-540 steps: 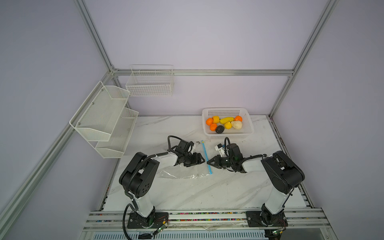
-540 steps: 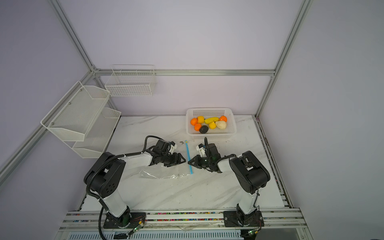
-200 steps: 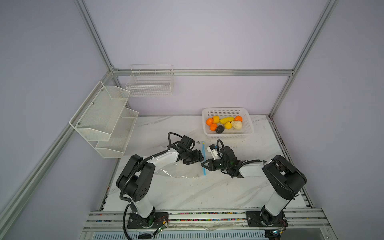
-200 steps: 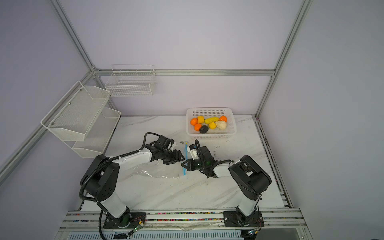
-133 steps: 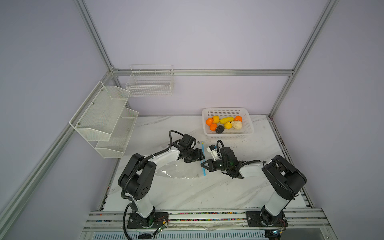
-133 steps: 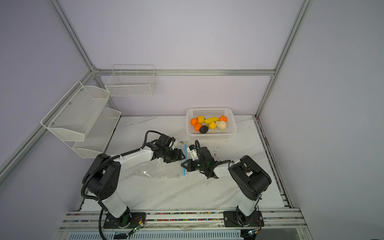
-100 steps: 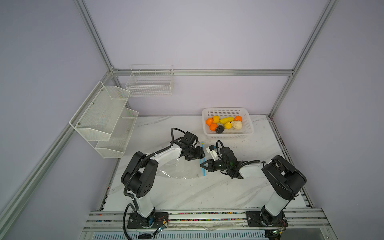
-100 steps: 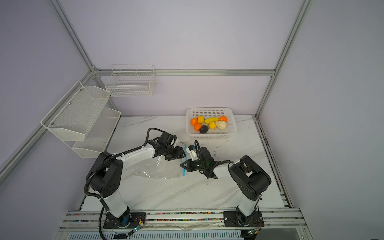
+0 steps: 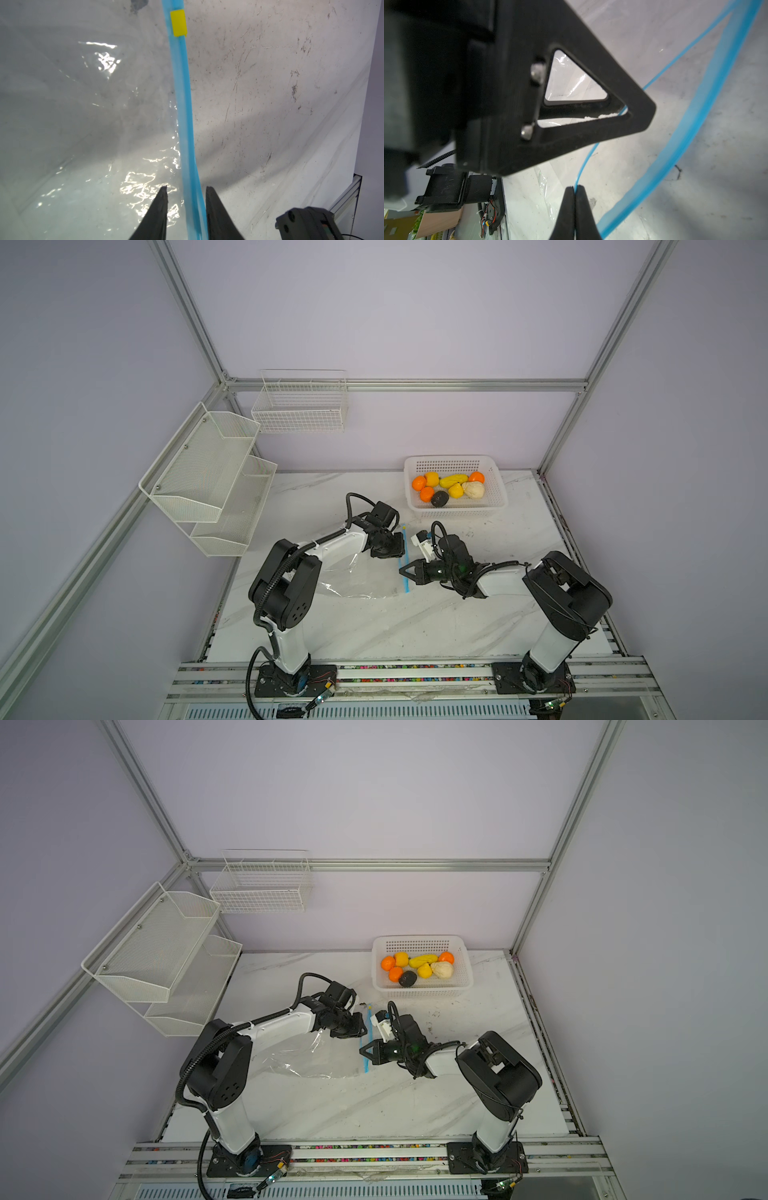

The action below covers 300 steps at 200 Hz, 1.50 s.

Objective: Place the food in the zip-top bag and seal the zipper

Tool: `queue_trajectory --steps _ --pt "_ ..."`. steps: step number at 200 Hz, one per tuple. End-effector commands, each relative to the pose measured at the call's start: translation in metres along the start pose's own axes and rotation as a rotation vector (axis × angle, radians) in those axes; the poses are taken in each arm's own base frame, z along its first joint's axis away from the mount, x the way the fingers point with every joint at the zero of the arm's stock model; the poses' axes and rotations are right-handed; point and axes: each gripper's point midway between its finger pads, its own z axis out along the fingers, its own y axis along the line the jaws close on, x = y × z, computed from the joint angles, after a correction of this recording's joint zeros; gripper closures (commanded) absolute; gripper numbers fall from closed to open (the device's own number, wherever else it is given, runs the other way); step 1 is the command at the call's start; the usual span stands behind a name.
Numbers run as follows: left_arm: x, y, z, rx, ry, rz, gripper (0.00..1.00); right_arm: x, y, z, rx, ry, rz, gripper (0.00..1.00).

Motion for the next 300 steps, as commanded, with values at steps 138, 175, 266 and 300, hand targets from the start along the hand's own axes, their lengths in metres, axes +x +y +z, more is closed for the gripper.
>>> queue_trajectory --steps 138,175,266,300 --pt "-0.017 -0.018 -0.025 0.023 -0.058 0.048 1.0 0.001 0.008 -0.001 -0.011 0.033 -0.007 0.71" --pt "-0.022 -0.023 -0.04 0.024 -0.078 0.061 1.0 -0.018 0.01 -0.026 0.063 -0.037 0.0 0.6" --pt "-0.026 -0.038 -0.078 0.042 -0.141 0.089 1.0 -0.054 -0.018 -0.031 0.183 -0.116 0.092 0.58" --pt "-0.023 -0.043 -0.082 0.045 -0.145 0.098 1.0 -0.06 -0.017 -0.024 0.166 -0.123 0.112 0.57"
